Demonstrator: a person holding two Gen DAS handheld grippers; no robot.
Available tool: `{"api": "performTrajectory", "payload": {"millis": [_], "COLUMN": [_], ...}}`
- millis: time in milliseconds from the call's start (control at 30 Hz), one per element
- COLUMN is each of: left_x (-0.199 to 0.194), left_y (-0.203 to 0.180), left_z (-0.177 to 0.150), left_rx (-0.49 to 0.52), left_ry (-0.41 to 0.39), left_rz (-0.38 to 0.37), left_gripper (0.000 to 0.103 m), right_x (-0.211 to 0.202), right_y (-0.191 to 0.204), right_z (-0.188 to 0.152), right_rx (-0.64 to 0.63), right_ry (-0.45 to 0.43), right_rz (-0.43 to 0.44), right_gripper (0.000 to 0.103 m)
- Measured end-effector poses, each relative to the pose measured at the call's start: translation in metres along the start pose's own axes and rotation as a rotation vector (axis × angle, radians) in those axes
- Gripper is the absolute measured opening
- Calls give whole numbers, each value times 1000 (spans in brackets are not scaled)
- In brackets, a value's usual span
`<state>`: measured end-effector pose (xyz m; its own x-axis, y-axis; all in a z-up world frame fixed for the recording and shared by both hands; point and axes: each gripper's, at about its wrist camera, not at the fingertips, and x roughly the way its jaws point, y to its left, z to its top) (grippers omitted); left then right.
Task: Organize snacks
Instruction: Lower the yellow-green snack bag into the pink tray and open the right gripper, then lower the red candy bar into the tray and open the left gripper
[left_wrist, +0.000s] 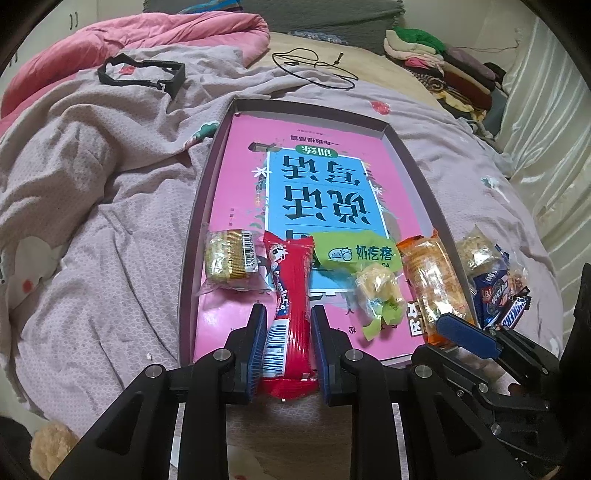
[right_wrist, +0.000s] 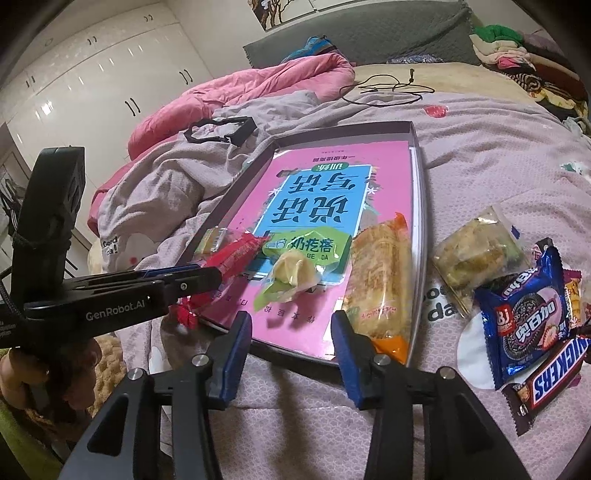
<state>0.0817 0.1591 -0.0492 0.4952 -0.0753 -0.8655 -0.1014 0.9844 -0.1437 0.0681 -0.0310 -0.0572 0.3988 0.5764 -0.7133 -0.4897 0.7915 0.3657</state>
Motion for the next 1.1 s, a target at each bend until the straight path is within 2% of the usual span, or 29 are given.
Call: {"api": "performTrajectory", "payload": {"millis": [100, 233, 467, 500, 567, 1100], "left_x": [0, -1, -1, -1, 0, 11], "left_y": [0, 0, 7, 7, 7, -6], "left_z": [0, 0, 1, 1, 1, 7], "left_rx": [-2, 1, -1, 0, 6, 29], "left_ry": [1, -5, 0, 0, 0, -23], "left_rz": [-2, -4, 29, 32, 29, 14], "left_gripper": [26, 34, 34, 33, 19, 19], "right_x": [-2, -3, -6, -7, -7, -14], "right_y": [-1, -1, -2, -2, -2, -6], "right_z": [-1, -2, -1, -1, -1, -1], "right_rx": [-3, -4, 6, 8, 8, 10], "right_ry": [-1, -5, -14, -15, -15, -47], "right_rz": [-2, -6, -3, -2, -2, -7], "right_gripper": [45, 45, 46, 46, 46, 46]}}
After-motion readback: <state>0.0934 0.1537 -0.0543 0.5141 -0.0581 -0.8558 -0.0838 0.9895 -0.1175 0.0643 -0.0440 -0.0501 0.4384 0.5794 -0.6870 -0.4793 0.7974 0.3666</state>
